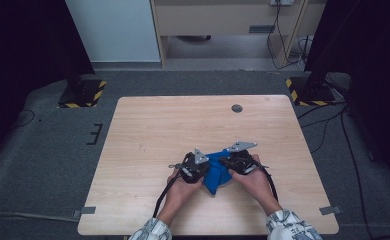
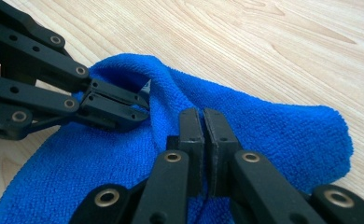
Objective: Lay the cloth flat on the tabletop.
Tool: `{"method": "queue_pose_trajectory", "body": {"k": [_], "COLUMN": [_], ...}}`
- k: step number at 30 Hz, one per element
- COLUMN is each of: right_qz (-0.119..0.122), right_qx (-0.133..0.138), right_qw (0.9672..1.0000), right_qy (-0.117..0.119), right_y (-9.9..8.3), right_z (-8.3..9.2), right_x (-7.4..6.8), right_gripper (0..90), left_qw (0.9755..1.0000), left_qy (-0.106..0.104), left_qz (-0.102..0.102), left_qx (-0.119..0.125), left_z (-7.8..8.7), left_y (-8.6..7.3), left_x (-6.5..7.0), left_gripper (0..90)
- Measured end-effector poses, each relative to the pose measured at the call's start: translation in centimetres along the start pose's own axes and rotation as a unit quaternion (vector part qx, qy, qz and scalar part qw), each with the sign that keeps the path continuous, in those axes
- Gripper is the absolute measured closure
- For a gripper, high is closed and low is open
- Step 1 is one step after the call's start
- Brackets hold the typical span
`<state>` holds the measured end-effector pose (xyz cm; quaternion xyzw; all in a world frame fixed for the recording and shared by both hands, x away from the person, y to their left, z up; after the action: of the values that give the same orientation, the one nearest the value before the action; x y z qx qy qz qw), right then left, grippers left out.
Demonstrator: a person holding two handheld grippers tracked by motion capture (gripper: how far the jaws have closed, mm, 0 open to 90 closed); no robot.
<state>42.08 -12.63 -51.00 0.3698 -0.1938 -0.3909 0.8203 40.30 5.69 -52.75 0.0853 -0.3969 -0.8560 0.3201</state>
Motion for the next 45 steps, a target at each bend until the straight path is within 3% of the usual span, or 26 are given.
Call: {"method": "queue_pose_trajectory", "body": {"k": [4, 10, 19, 23, 29, 33, 40, 45], "right_qz": [0.002, -0.003, -0.009, -0.021, -0.037, -0.039, -0.033, -0.025], "right_qx": [0.002, 0.006, 0.006, 0.006, 0.015, 0.022, 0.021, 0.014], "right_qw": [1.0000, 0.9999, 0.9996, 0.9995, 0.9986, 0.9984, 0.9990, 0.9995], "right_qy": [-0.004, -0.011, -0.025, -0.024, -0.034, -0.035, -0.020, -0.016], "right_y": [0.0, 0.0, -0.3, -0.6, -0.4, -0.4, -1.5, -2.3], "right_z": [0.3, 1.1, 2.1, 2.4, 2.6, 3.2, 3.5, 3.0], "right_x": [0.2, 0.7, 1.9, 2.6, 2.5, 1.9, 0.4, -0.3], "right_gripper": [86.4, 86.7, 86.7, 85.9, 62.0, 52.2, 47.8, 44.7], "left_qw": [0.9998, 0.9979, 0.9943, 0.9944, 0.9942, 0.9932, 0.9916, 0.9887], "left_qy": [-0.006, -0.013, 0.000, 0.004, 0.016, 0.027, 0.048, 0.066], "left_qz": [0.002, 0.008, 0.025, 0.032, 0.042, 0.051, 0.066, 0.082], "left_qx": [0.020, 0.063, 0.104, 0.100, 0.098, 0.101, 0.101, 0.107], "left_z": [1.1, 4.0, 7.2, 7.2, 6.9, 7.0, 7.0, 7.4], "left_y": [0.3, 0.6, 0.6, 0.4, 0.2, 0.3, 0.3, 0.1], "left_x": [0.3, 0.4, -0.9, -1.6, -1.9, -2.3, -3.1, -3.9], "left_gripper": [88.6, 88.7, 88.8, 88.8, 88.8, 88.8, 88.8, 88.9]}}
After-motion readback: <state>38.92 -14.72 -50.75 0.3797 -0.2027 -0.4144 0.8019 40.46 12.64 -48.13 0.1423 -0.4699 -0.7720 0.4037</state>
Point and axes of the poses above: each handheld gripper's, and its own axes: z roughly backward along the jaws, y roughly out of its top, x roughly to its right, the point moved 1 cm from there along -z, roughly forward along the jaws, and after that the axes turned 9 degrees about -y, right-handed, at the moved point
